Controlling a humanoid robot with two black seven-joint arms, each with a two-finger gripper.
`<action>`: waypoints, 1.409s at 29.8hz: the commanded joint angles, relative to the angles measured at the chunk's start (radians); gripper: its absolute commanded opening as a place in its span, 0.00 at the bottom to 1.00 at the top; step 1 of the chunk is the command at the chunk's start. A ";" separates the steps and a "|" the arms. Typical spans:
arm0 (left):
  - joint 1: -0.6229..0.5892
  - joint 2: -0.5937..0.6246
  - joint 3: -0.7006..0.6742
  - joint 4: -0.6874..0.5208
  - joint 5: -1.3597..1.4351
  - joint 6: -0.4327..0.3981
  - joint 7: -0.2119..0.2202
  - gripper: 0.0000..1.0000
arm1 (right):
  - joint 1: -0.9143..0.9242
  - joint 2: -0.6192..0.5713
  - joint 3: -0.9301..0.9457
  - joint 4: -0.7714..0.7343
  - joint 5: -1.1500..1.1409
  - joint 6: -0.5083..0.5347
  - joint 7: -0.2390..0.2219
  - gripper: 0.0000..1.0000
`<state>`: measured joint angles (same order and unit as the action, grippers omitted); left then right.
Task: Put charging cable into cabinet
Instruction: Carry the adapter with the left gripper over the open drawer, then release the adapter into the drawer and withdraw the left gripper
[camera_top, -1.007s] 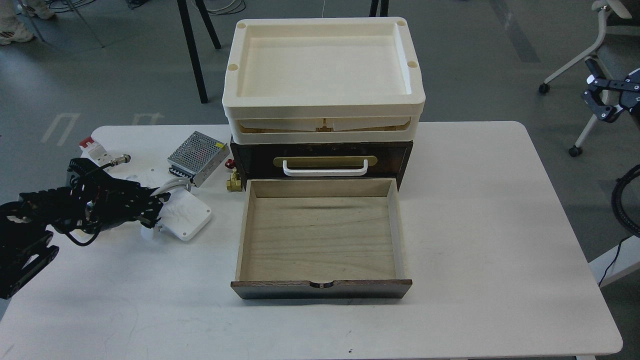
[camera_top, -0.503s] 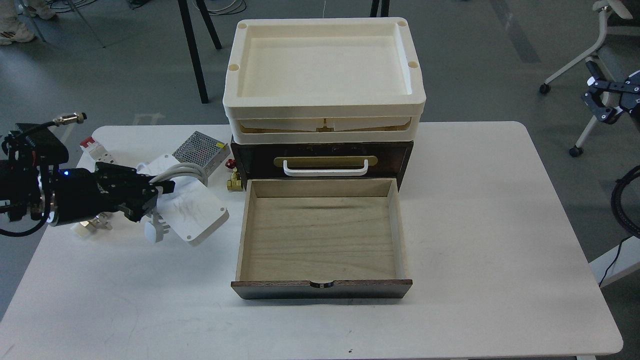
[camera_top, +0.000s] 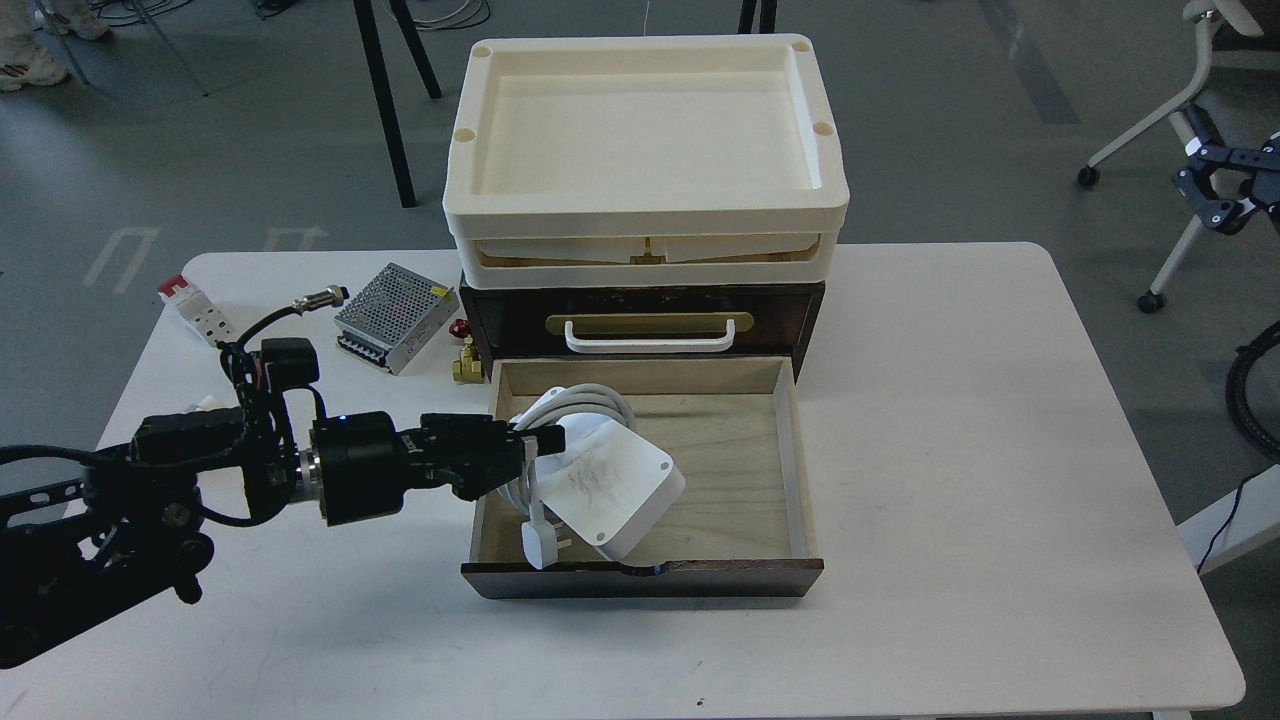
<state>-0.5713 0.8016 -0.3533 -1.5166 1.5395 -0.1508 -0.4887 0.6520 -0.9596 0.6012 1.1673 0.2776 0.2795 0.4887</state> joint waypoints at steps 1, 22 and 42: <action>-0.001 -0.117 0.000 0.110 0.002 0.002 0.000 0.00 | 0.000 0.001 0.006 0.000 0.000 -0.002 0.000 1.00; -0.007 -0.199 -0.013 0.274 -0.085 -0.013 0.000 0.99 | -0.002 0.002 0.014 0.006 0.002 -0.003 0.000 1.00; -0.106 -0.053 -0.377 0.625 -1.586 -0.338 0.000 1.00 | 0.163 0.367 0.097 0.012 -0.155 0.001 0.000 1.00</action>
<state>-0.6009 0.8535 -0.7392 -1.0193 0.3224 -0.4880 -0.4887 0.8108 -0.6772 0.6592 1.2016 0.1251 0.2892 0.4887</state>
